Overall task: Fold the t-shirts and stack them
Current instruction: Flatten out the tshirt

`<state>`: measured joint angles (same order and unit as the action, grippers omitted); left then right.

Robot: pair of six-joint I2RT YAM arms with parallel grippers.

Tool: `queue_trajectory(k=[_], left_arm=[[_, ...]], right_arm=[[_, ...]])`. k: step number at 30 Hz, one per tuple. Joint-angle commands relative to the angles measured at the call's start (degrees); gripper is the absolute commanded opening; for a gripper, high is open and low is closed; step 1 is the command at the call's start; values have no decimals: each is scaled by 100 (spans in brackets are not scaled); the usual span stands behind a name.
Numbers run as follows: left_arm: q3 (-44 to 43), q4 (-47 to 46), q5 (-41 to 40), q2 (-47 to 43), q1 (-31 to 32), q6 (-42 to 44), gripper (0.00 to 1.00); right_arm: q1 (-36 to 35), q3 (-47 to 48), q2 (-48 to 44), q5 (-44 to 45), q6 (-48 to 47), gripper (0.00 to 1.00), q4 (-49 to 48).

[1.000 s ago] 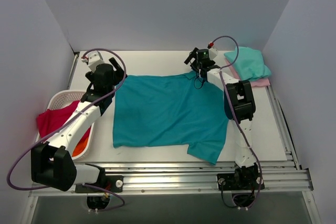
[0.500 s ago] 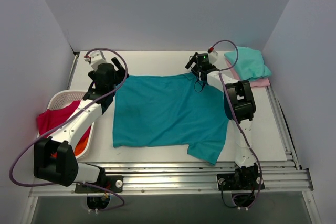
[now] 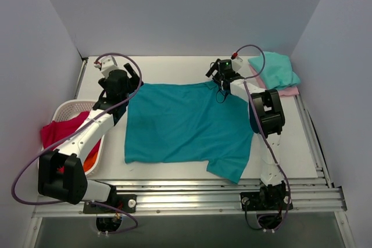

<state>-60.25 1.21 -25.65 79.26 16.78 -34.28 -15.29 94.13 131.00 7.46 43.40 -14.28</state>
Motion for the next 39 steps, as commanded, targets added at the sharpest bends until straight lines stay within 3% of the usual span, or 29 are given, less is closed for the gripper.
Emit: queue_trajectory(k=[1,12,27,39], left_arm=[[-163,-323,60,72,-43,-26,94],[-180,-367,51,194,-43,-35,94],[-224,-403,69,370,-131,-17,94],[-259,-482,244,581,-210,-61,94]], right_arm=[[44,-140,-549,229,-24,87,22],[52,-325,-506,282,-15,87,-110],[79,606,206,212,-7,87,84],[149,45,-320,317,-68,87,-75]])
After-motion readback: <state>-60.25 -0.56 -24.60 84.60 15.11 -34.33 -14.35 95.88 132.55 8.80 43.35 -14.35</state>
